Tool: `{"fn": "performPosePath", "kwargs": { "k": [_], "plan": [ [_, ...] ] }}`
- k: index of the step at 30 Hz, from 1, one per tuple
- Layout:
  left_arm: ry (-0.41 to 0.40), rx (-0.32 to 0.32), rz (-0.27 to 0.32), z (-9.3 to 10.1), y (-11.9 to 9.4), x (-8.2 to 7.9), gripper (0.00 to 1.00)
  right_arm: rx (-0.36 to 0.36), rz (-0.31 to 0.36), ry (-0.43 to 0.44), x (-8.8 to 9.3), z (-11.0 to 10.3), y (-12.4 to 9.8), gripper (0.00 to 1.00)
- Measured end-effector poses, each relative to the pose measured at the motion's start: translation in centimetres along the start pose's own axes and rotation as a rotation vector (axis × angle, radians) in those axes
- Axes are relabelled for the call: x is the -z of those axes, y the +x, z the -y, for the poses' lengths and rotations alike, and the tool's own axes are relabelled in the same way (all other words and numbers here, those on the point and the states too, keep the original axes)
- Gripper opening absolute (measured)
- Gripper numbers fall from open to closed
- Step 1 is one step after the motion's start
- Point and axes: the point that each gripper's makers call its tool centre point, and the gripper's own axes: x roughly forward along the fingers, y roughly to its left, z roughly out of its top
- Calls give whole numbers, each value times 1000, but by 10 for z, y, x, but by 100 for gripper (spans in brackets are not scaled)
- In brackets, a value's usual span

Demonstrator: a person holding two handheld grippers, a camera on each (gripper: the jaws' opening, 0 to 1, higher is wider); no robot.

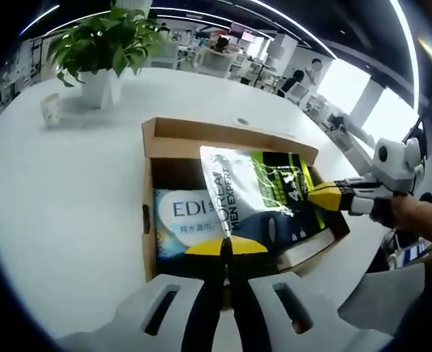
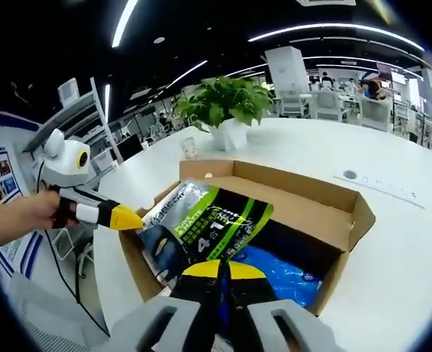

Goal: Operate the shoe box by opening the lid, removing the specified soft item, and placing it in the target area until the item is outside and the box remains undamaged.

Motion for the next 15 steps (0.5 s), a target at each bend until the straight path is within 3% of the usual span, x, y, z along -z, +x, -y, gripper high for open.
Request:
{"fn": "performPosePath", "kwargs": {
  "k": [15],
  "plan": [
    [2,20,14,19,-6,-7,0,13,-10,0,-5,7,-19,0]
  ]
}}
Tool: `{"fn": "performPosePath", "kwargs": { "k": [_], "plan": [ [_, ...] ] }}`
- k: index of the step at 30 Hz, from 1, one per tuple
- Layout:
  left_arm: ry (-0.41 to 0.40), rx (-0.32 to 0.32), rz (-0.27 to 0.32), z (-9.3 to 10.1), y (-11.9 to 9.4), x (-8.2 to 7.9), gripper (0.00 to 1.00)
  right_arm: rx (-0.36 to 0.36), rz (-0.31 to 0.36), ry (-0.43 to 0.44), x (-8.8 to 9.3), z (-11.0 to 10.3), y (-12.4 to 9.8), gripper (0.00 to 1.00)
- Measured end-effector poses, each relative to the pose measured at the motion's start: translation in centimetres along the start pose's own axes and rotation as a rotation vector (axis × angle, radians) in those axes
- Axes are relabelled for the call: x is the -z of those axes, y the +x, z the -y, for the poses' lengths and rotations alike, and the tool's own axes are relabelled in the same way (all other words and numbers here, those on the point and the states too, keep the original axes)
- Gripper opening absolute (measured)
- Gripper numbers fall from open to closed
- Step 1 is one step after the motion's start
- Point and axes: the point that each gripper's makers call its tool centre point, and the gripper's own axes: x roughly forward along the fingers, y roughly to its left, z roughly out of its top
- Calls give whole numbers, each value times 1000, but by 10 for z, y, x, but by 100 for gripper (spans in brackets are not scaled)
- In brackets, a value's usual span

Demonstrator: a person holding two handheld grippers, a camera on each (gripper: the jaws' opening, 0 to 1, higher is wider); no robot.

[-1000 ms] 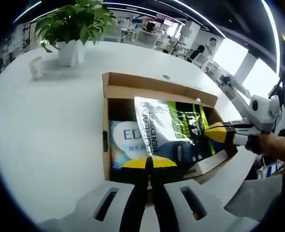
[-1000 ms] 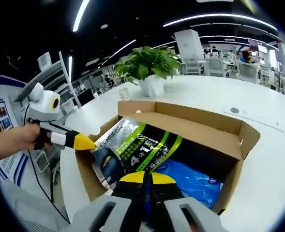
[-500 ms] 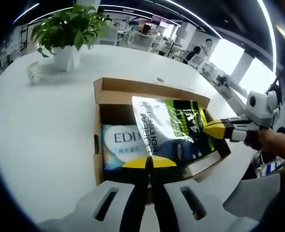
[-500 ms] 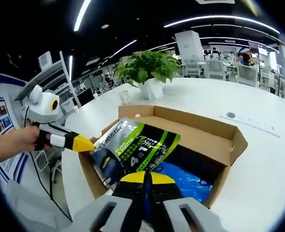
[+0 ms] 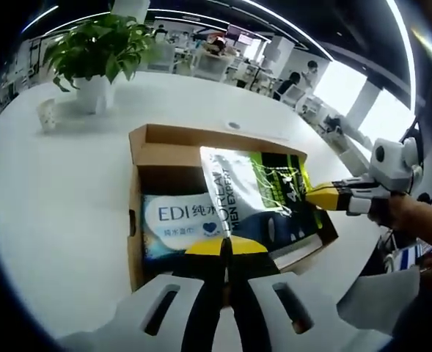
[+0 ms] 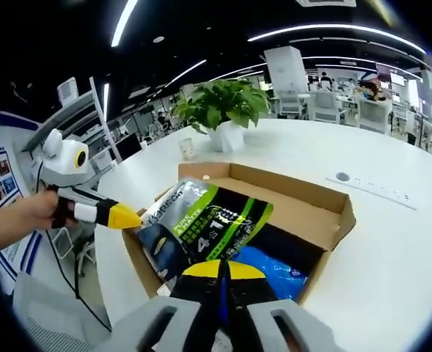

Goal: Operate the shoe box by opening the lid, removing the specified soft item, and placing it in the target area until the item is outside and the box remains undamaged.

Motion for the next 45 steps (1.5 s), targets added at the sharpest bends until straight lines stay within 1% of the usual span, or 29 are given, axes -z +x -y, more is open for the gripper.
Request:
{"fn": "performPosePath", "kwargs": {
  "k": [12,21,27,33,45],
  "plan": [
    [-9,24,3,22,4,-1,0,9,-14,5,1,12,-19,0],
    [-10,40,2,28,7,-3,0,9,-19,-3,3,18,-32,0],
    [-4,54,0,36,11,-4,0,13,-21,-6,4,22,-40,0],
    [12,66,-3,51,15,-5,0,29,-31,-14,7,29,-50,0],
    [34,110,-16,82,26,-4,0,68,-35,9,13,51,-73,0]
  ]
}}
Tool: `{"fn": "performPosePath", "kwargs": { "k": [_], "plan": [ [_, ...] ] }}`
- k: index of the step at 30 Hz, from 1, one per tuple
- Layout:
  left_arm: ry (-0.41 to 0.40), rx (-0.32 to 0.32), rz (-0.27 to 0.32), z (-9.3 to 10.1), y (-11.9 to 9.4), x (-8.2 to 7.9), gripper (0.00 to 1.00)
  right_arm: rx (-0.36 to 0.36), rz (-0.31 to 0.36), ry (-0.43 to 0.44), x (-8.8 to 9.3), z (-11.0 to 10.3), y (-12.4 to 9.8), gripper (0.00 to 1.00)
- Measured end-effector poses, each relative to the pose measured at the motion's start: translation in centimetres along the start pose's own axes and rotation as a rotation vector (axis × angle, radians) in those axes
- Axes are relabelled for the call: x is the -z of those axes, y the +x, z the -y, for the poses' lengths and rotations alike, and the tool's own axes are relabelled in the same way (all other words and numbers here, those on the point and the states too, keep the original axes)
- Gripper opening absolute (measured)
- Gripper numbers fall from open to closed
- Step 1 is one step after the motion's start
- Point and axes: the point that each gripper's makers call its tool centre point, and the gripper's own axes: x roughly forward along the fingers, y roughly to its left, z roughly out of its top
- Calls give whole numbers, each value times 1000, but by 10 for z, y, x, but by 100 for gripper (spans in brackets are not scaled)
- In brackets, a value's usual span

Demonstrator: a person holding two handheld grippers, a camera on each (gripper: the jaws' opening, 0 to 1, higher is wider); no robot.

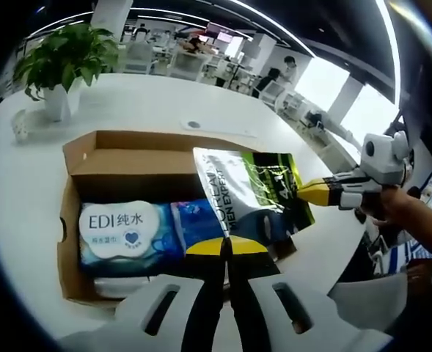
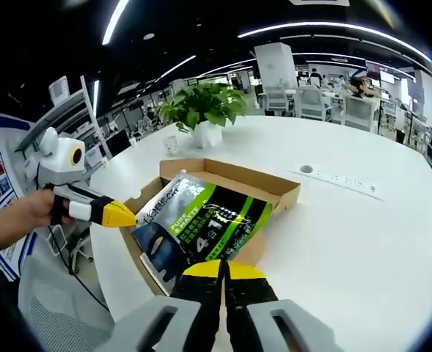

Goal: Operate the shoe box by opening the lid, removing the specified soft item, and placing it in the target area until the item is outside and the box remains undamaged.

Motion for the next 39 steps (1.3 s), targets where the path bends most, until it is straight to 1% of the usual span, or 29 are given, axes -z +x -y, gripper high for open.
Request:
{"fn": "performPosePath", "kwargs": {
  "k": [13,18,25,39],
  "plan": [
    [9,38,-16,28,18,-4,0,35,-6,27,5,26,-19,0],
    [19,53,-27,42,26,-4,0,52,-16,31,9,40,-27,0],
    [19,69,-33,55,34,-4,0,76,-24,31,15,52,-36,0],
    [17,84,-62,81,54,3,0,117,-34,54,27,77,-49,0]
  ]
}}
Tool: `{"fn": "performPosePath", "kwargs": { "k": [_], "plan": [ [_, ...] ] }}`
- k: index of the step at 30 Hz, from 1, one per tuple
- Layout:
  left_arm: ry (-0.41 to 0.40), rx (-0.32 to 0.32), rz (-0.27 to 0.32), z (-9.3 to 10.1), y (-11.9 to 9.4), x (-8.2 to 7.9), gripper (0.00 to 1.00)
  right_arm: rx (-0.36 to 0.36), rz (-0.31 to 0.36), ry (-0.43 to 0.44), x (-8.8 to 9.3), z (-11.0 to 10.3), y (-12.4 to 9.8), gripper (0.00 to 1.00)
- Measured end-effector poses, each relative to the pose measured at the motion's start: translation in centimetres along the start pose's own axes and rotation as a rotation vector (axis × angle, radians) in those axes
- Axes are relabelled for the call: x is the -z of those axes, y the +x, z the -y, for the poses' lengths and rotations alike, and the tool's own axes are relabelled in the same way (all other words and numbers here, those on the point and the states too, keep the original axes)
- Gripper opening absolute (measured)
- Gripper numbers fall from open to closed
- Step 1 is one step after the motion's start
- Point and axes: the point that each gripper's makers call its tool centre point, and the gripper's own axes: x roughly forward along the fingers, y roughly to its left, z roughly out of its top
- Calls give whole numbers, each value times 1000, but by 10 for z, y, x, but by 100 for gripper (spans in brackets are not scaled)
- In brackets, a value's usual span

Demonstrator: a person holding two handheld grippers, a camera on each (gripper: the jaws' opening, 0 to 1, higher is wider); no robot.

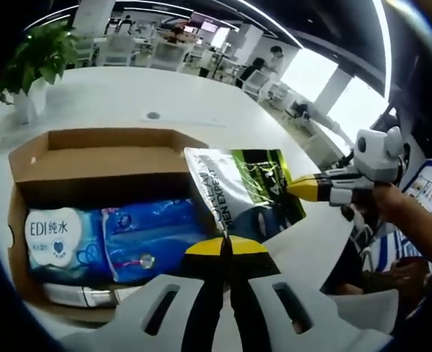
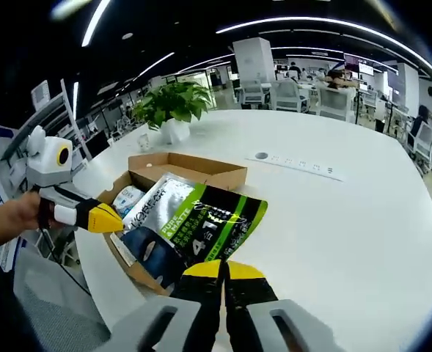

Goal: Operate the shoe box by opening the lid, removing the specified soft item, and placing it in the target area until the item is outside and the box remains undamaged.

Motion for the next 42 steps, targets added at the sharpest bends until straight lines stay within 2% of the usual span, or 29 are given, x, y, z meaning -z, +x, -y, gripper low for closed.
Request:
{"fn": "performPosePath", "kwargs": {
  "k": [13,42],
  "plan": [
    [-5,25,-30,16,21,0,0,28,-21,14,9,27,-3,0],
    [31,30,-131,31,68,14,0,59,-84,42,36,69,6,0]
  ]
}}
